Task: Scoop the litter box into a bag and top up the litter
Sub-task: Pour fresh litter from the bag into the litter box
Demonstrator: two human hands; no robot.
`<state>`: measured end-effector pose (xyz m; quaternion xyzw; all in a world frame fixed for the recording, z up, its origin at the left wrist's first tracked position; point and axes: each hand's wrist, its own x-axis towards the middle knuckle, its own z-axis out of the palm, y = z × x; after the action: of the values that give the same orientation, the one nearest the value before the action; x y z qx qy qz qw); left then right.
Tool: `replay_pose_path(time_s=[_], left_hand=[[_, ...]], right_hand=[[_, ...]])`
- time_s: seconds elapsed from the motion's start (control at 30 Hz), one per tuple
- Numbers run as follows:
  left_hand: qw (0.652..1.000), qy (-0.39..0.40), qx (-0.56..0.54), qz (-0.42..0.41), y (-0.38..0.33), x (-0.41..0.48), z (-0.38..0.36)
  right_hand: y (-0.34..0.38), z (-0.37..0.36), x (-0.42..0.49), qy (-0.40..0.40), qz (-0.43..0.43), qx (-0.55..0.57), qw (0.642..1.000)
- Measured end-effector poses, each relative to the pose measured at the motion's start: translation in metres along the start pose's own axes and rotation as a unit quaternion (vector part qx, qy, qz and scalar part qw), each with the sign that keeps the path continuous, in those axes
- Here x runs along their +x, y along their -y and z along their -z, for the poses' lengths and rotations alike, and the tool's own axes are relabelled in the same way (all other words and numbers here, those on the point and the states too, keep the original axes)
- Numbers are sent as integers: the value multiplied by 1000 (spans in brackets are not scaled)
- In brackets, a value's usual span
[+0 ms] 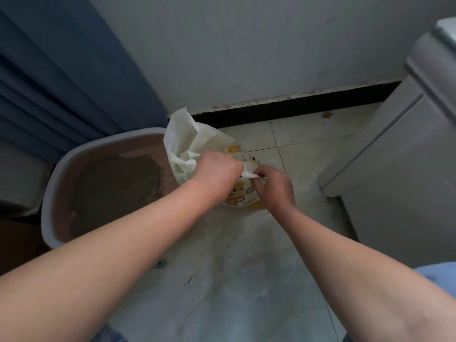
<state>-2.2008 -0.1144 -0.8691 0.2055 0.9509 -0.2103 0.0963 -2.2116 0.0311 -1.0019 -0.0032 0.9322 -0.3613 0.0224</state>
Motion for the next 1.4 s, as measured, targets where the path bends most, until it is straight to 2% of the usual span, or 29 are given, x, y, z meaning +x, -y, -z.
replay_pose_path(time_s=[0.13, 0.23, 0.33, 0.4, 0.5, 0.7, 0.87, 0.97, 1.2, 1.4], left_hand=[[999, -30, 8, -35, -8, 4, 13], [997, -65, 16, -49, -10, 4, 13], [989, -85, 99, -76, -17, 3, 11], [986, -48, 144, -62, -23, 5, 7], [989, 22, 147, 6, -16, 11, 6], [998, 3, 57, -6, -2, 3, -17], [997, -75, 7, -11, 1, -5, -17], [992, -122, 7, -24, 7, -12, -16], [982, -187, -17, 4, 32, -36, -23], [961, -269, -66, 19, 61, -62, -29]], right_hand=[[-16, -14, 3, 72, -56, -24, 995], [-29, -21, 3, 96, -80, -23, 992], [-31, -28, 10, 104, -112, -20, 988], [-33, -34, 16, 108, -141, 3, 984], [-41, -42, 16, 117, -177, 52, 976], [-59, -58, 16, 156, -222, 102, 957], [-66, -64, 12, 125, -207, 78, 967], [-60, -65, 9, 98, -171, 31, 980], [-36, -56, 2, 31, -65, -54, 996], [-8, -31, 8, 8, 11, -61, 998]])
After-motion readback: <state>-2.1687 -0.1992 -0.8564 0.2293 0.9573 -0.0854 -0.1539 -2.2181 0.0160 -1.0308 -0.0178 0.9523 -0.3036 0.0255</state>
